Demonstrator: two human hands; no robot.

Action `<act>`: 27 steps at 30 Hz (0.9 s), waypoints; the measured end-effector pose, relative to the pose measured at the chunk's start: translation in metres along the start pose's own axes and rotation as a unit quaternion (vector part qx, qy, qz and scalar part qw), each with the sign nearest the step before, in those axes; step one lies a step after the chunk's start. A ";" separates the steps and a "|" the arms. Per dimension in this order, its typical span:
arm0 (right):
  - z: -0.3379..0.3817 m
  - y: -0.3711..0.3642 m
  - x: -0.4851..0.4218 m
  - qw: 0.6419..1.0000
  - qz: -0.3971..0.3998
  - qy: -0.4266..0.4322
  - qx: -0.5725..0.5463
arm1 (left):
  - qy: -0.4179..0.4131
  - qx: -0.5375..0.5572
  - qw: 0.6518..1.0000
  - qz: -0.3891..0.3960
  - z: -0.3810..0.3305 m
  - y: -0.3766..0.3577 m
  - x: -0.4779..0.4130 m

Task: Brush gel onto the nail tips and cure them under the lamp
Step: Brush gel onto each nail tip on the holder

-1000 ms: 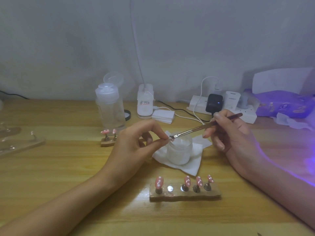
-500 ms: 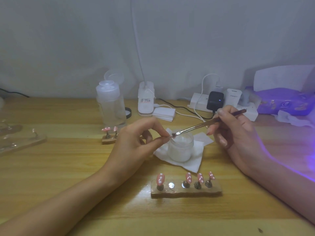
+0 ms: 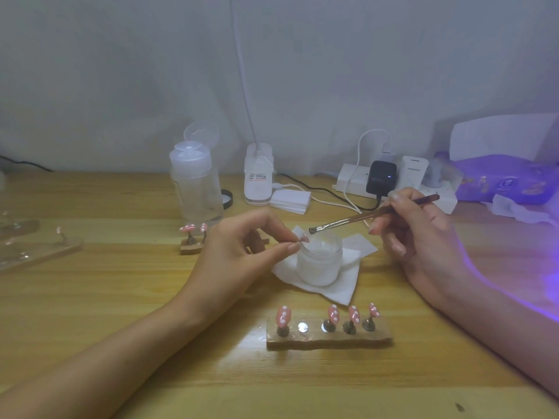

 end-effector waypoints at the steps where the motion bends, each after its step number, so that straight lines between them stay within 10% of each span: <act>1: 0.001 -0.001 0.000 1.000 0.010 0.004 -0.003 | 0.003 0.002 1.000 0.001 0.000 0.000 0.000; 27: 0.002 -0.003 0.002 1.000 0.001 0.005 0.022 | 0.031 0.032 0.999 0.001 -0.002 0.001 -0.001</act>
Point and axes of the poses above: each hand's wrist, its own x-axis away from the middle knuckle, its own y-axis out of the back of the hand, z = x × y, the point moved 1 cm from there along -x, towards the middle knuckle, and after that the axes turned 2 degrees about -z, right-handed, at the moved point
